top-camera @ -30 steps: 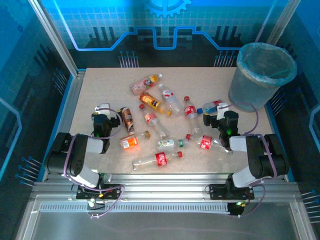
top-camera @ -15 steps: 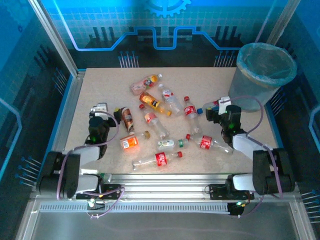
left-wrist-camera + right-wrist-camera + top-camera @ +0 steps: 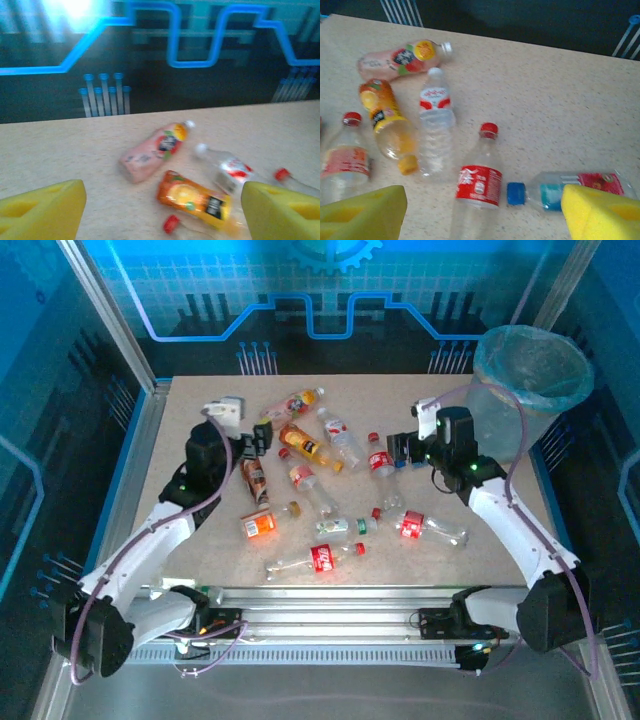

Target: Put the plastic bottles in the bin

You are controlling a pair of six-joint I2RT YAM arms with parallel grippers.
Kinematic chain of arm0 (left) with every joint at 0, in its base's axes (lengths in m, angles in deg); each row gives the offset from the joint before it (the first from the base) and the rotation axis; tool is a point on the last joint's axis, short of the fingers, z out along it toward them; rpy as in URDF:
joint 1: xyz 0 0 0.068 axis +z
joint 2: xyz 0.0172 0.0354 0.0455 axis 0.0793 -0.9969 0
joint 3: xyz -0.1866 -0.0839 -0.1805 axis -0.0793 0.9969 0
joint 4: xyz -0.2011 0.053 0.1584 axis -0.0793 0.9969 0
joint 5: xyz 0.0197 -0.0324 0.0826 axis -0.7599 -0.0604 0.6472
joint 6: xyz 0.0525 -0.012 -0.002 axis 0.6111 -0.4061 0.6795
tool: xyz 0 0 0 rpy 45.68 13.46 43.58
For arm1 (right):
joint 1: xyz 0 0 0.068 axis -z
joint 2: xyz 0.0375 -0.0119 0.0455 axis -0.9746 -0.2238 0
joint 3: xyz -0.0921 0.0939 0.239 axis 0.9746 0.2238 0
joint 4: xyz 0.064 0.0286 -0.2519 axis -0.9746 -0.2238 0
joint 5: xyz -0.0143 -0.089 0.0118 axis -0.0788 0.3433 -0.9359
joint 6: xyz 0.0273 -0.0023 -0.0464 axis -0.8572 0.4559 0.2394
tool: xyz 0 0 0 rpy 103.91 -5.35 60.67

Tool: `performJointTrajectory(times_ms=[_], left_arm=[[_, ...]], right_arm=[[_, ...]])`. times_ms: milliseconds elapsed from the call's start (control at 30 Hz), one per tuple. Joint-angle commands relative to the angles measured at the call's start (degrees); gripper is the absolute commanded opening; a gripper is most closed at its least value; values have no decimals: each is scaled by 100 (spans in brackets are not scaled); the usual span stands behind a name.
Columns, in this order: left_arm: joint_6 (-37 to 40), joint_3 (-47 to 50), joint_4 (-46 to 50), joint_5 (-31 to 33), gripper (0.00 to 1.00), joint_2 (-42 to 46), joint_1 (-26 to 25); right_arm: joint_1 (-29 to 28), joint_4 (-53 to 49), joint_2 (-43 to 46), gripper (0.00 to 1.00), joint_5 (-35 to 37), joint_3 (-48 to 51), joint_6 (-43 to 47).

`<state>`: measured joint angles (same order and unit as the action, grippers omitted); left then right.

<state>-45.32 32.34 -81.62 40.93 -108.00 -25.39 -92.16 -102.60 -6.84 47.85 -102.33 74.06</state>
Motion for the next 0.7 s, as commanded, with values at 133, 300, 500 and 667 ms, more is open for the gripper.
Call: performJointTrajectory(times_ms=[133, 300, 500, 667], left_arm=[[675, -1765, 1865, -1101, 82, -1128, -1285], [1679, -2082, 1872, -2260, 83, -1636, -1991], [2218, -1364, 817, -3059, 84, -1972, -2243], [2112, -1191, 556, -3191, 84, -2108, -2254]], right_arm=[[-54, -2059, -1354, 79, -707, -1798, -66], [-88, -2995, -2426, 64, -966, -2816, -98], [-191, -3027, -2980, 63, -608, -3094, -164], [-240, -3345, -3626, 56, -452, -3702, -32]])
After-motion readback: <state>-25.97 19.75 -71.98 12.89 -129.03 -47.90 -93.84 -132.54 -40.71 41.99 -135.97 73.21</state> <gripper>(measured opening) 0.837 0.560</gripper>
